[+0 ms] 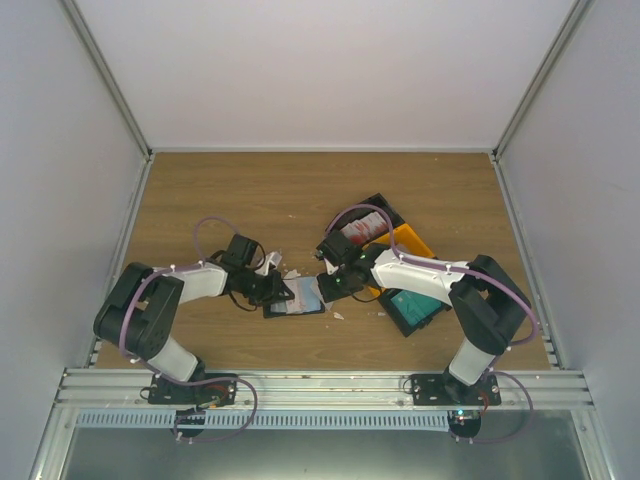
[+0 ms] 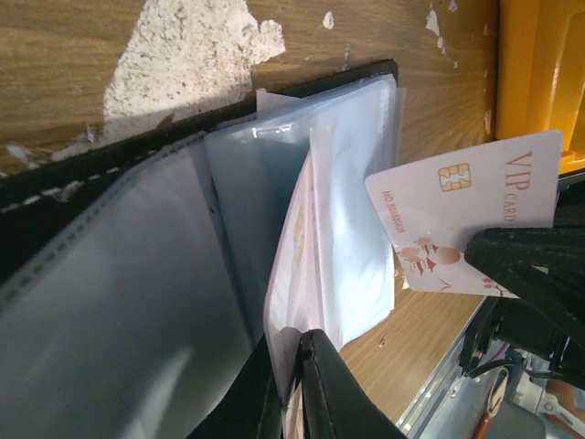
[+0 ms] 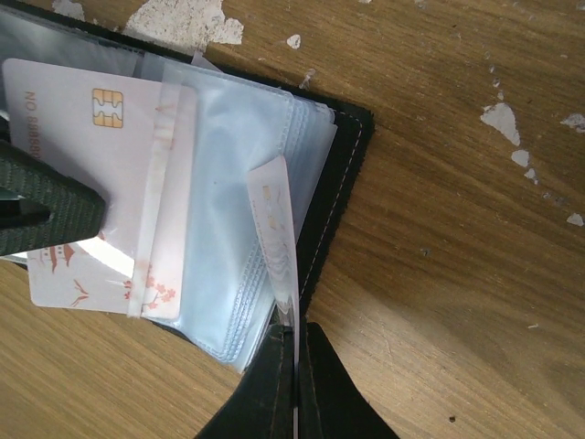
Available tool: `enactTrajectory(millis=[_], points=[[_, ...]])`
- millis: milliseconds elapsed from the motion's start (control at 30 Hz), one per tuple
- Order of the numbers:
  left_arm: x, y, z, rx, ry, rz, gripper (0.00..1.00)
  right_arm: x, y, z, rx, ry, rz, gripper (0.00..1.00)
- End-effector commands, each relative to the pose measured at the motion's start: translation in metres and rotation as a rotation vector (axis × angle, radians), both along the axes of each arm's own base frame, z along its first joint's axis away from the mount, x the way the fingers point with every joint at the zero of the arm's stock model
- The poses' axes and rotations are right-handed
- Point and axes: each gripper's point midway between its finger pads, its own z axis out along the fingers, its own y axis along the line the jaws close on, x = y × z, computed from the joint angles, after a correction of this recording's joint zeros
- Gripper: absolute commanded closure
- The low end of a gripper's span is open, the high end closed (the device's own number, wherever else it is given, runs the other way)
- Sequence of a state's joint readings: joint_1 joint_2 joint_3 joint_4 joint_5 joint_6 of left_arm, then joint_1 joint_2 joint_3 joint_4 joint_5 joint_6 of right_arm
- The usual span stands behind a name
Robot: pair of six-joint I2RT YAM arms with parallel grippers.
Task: Put the credit cards into the card holder
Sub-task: Insert the credit card into the card holder.
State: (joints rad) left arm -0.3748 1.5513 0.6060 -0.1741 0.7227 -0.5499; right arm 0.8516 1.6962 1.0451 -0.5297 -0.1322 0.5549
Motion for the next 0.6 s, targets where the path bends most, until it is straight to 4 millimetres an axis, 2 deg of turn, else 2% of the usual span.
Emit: enactTrajectory(millis=[0, 333, 567], points=[[0.003, -0.003, -0.005, -0.009, 0.001, -0.018, 0.9, -0.015, -0.023, -0.023, -0.105, 0.061, -0.016, 1.0], [0.011, -0.01, -0.004, -0.015, -0.023, -0.033, 0.82, -0.011, -0.02, -0.017, -0.087, 0.04, -0.025, 1.0], [0.002, 0.003, -0.002, 0.071, -0.032, 0.001, 0.59, -0.012, -0.021, -0.016, -0.081, 0.043, -0.038, 1.0]])
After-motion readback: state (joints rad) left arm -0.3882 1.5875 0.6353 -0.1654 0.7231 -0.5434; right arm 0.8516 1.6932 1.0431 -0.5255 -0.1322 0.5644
